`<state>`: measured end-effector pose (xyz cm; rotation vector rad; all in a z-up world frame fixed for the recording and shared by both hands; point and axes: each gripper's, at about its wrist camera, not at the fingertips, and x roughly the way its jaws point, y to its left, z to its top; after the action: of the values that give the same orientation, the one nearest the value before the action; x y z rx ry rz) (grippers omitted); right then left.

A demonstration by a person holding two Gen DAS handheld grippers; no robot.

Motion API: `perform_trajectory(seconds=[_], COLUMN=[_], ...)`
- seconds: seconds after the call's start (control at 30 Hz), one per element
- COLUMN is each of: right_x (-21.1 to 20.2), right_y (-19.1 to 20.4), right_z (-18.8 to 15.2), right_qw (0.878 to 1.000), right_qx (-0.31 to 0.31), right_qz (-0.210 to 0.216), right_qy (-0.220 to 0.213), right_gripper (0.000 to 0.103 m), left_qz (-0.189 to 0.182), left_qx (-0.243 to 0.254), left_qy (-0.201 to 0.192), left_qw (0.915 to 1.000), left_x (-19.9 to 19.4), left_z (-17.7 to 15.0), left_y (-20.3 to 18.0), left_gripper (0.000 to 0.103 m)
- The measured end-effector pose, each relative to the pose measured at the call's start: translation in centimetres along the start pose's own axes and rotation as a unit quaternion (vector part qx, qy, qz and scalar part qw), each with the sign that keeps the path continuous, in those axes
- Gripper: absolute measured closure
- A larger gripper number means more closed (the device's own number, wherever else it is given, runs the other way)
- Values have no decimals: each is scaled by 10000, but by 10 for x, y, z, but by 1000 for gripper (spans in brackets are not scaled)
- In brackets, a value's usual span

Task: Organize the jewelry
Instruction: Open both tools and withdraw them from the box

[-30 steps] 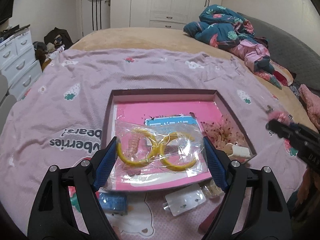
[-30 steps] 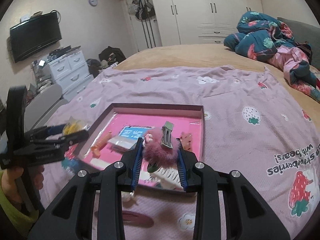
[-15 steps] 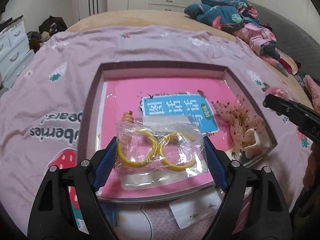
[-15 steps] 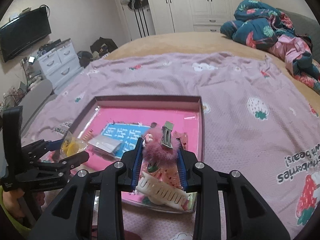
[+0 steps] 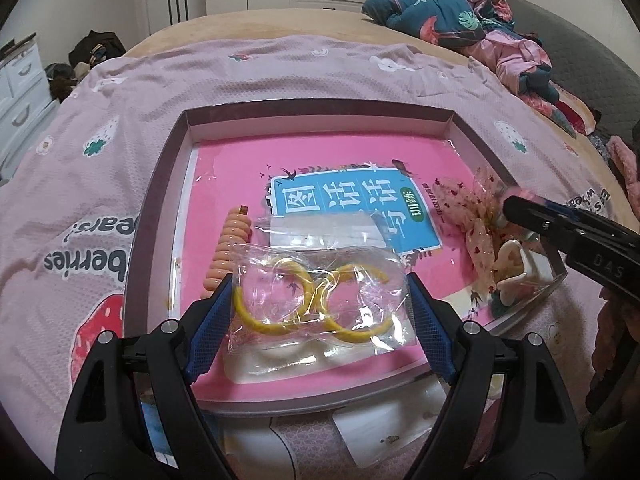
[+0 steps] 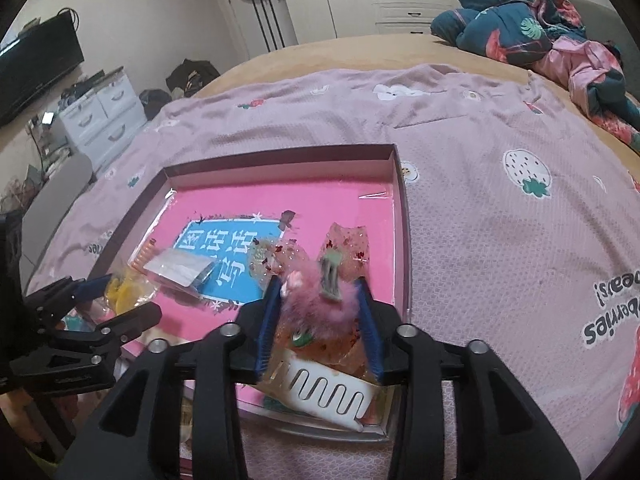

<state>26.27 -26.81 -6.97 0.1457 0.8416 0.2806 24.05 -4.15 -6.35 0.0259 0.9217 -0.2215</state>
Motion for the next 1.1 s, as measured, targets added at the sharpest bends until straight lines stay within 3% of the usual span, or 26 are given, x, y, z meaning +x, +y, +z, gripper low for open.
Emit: perform_trajectory(seconds=[0.17, 0.3, 0.47, 0.97, 1.1], right_x=[-22, -39, -61, -116, -131], right_y=[-5, -6, -7, 4, 9], right_z=[-4, -8, -13, -20, -21], right_qw=[9993, 9982, 9965, 9924, 9914], right_qx=[176, 221, 258, 149, 90], right_qz=[-80, -201, -266, -303, -303], right_qy=[-310, -523, -754, -1187, -1270], right_gripper=[34, 18, 10, 7, 6], left_qz=[10, 49, 51, 7, 165], left_qx=[-3, 7, -12, -63, -103], left_qy=[-4, -40, -108, -742, -968], left_qw=[10000, 10000, 9999, 9972, 9951], left_x=[0, -1, -10, -82, -103], left_z=[1, 1, 2, 5, 5], left_y=[0, 0, 3, 6, 10], left_gripper=[28, 17, 13, 10, 10])
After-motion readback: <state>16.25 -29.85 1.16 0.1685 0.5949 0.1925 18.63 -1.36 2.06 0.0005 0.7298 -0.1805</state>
